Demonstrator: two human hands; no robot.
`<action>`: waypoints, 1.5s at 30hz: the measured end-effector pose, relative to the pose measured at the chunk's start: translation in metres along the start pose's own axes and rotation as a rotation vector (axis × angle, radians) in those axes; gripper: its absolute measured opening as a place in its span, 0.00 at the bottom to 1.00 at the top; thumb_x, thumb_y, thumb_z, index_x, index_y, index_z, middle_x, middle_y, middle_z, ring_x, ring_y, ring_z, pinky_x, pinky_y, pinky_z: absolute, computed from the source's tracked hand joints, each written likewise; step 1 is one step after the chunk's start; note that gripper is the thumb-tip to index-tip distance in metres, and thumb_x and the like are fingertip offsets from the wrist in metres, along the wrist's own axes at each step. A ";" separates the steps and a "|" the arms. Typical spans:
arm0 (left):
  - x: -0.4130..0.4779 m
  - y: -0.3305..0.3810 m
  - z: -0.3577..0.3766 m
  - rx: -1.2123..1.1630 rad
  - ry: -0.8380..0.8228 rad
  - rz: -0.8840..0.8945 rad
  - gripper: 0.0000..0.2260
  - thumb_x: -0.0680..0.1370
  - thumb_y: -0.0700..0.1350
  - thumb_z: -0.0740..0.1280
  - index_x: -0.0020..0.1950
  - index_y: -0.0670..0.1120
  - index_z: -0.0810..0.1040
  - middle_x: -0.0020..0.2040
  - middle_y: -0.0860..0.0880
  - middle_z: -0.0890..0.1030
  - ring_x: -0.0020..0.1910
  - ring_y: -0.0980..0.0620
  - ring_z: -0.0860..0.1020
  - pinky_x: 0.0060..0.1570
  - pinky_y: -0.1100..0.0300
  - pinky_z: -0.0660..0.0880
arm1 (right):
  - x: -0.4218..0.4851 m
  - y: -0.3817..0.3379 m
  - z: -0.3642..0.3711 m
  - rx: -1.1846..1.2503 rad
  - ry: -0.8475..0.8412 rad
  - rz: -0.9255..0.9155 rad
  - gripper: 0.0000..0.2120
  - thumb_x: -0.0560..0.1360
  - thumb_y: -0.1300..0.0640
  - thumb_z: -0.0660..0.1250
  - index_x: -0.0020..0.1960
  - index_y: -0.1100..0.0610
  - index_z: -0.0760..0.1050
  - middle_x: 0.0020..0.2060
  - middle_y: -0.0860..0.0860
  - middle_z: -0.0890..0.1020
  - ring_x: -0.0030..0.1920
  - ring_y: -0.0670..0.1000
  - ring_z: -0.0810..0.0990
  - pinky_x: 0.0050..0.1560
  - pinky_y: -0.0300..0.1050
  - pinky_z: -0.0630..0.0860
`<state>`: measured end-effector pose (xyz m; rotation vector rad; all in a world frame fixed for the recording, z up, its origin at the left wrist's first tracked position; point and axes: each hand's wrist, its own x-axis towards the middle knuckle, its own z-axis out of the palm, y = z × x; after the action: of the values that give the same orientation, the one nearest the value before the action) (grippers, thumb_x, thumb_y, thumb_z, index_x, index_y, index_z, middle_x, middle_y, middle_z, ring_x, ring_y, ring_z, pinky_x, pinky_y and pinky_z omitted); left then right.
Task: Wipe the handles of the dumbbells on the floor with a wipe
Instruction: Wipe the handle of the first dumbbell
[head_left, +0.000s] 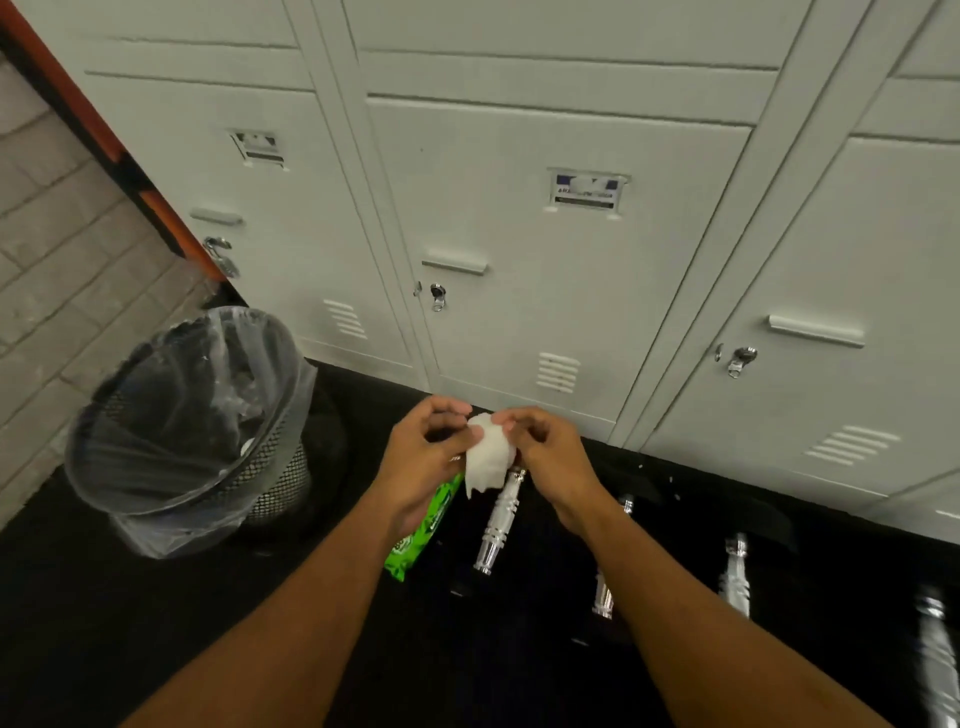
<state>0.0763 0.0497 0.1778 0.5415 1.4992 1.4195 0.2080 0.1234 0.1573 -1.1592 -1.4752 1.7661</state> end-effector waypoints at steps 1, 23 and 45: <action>0.003 -0.007 -0.001 0.007 0.003 0.016 0.10 0.74 0.31 0.69 0.54 0.40 0.79 0.50 0.42 0.77 0.50 0.46 0.80 0.47 0.53 0.81 | 0.002 0.006 0.001 -0.018 0.010 0.005 0.11 0.79 0.64 0.61 0.50 0.57 0.82 0.48 0.49 0.83 0.50 0.48 0.81 0.52 0.44 0.80; 0.018 -0.064 -0.025 0.611 -0.158 0.164 0.04 0.72 0.40 0.75 0.43 0.44 0.81 0.47 0.52 0.84 0.48 0.58 0.82 0.49 0.67 0.77 | -0.001 0.058 -0.001 -0.605 0.000 -0.139 0.09 0.72 0.56 0.72 0.52 0.52 0.82 0.47 0.48 0.76 0.43 0.45 0.76 0.41 0.33 0.73; 0.060 -0.119 -0.010 0.687 -0.118 -0.023 0.10 0.75 0.40 0.72 0.54 0.48 0.78 0.46 0.46 0.85 0.45 0.50 0.84 0.43 0.54 0.83 | 0.009 0.121 -0.005 -0.249 0.164 0.204 0.14 0.77 0.57 0.66 0.62 0.56 0.72 0.53 0.53 0.80 0.47 0.47 0.78 0.41 0.34 0.76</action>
<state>0.0763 0.0678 0.0451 0.9969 1.8765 0.8065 0.2215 0.1042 0.0385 -1.5913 -1.5545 1.6017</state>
